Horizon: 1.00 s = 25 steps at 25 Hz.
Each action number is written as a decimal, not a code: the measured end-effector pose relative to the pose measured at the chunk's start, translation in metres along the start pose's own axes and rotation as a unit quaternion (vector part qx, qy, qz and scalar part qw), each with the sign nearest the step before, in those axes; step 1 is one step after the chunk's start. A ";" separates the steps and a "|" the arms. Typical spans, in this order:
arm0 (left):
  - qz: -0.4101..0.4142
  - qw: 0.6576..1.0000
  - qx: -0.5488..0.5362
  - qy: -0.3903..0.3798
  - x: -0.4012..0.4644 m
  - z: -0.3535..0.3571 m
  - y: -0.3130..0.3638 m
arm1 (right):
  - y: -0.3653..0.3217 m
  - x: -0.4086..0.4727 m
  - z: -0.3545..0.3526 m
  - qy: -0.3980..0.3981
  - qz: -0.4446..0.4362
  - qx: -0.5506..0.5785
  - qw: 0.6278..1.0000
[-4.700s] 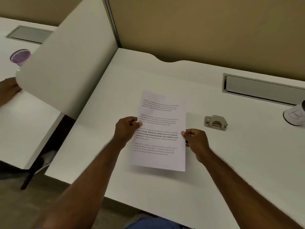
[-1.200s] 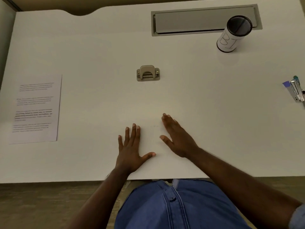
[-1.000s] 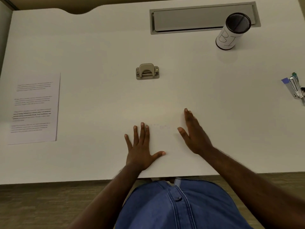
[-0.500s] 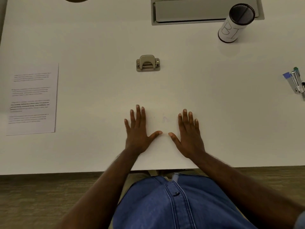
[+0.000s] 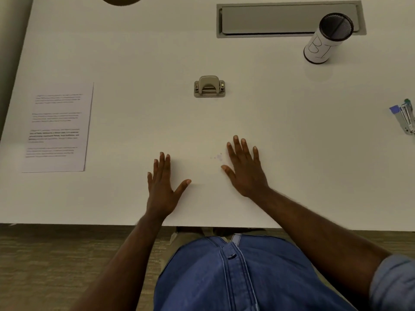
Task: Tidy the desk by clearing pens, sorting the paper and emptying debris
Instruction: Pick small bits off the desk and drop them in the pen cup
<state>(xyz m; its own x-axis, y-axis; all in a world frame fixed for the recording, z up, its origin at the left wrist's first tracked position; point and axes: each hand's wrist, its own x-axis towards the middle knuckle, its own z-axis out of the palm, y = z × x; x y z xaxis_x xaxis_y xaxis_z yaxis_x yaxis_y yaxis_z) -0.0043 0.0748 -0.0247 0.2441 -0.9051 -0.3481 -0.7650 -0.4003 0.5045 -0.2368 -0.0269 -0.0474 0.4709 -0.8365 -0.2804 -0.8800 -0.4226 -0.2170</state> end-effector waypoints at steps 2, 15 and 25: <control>0.022 1.000 -0.003 -0.009 0.002 0.003 0.003 | 0.010 0.005 -0.003 -0.021 -0.003 0.048 0.999; 0.032 0.999 0.030 -0.015 -0.004 0.012 0.001 | -0.013 0.008 -0.007 0.038 -0.213 0.033 0.976; 0.104 0.976 0.156 -0.113 0.013 0.026 0.028 | 0.014 -0.009 -0.006 0.093 0.063 0.346 0.932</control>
<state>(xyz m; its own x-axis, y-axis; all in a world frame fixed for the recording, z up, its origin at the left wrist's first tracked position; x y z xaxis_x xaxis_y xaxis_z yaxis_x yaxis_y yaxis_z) -0.0382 0.0557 -0.0361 -0.0462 -0.8935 -0.4467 -0.9365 -0.1169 0.3306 -0.2539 -0.0273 -0.0425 0.2903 -0.9375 -0.1920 -0.6464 -0.0441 -0.7617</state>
